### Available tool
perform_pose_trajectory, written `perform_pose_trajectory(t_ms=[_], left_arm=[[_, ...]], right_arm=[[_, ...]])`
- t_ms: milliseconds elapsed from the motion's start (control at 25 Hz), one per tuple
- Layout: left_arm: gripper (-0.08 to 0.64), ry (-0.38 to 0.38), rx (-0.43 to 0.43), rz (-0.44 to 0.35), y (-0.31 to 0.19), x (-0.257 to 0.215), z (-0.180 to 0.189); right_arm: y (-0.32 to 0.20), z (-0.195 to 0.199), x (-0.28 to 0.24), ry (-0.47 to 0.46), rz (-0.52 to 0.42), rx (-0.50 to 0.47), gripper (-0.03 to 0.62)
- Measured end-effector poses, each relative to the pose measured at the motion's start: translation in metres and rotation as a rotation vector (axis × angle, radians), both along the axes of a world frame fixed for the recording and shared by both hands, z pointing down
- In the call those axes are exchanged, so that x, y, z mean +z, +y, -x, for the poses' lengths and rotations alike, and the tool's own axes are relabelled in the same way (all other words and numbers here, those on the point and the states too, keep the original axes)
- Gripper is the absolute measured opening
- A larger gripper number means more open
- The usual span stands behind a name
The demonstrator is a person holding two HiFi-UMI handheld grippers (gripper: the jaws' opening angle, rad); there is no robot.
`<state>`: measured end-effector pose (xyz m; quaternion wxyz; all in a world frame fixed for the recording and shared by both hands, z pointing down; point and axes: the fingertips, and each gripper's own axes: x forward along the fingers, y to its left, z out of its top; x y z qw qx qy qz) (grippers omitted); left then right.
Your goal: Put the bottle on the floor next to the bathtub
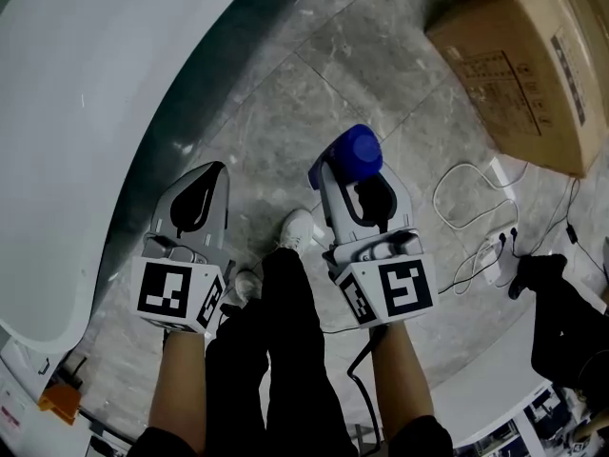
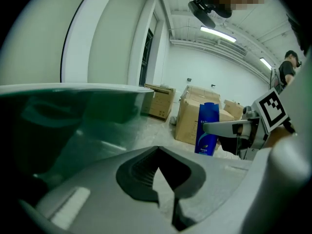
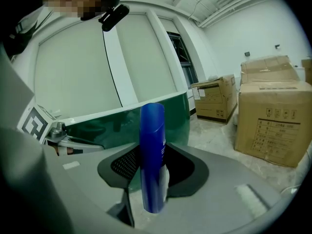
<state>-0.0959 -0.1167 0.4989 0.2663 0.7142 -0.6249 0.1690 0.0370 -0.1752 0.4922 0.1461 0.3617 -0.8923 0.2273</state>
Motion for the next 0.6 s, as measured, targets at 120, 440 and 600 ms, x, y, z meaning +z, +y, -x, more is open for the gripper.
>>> perform_pose_trajectory(t_ms=[120, 440, 600], left_arm=[[0.000, 0.000, -0.007, -0.006, 0.001, 0.016, 0.003], [0.000, -0.002, -0.021, -0.046, 0.011, 0.059, 0.010], [0.000, -0.008, -0.031, -0.072, 0.016, 0.084, 0.014]], right_arm=[[0.000, 0.003, 0.016, 0.009, -0.008, -0.018, 0.183], [0.005, 0.016, 0.055, 0.003, -0.054, -0.041, 0.183], [0.010, 0.026, 0.077, -0.013, -0.080, -0.063, 0.183]])
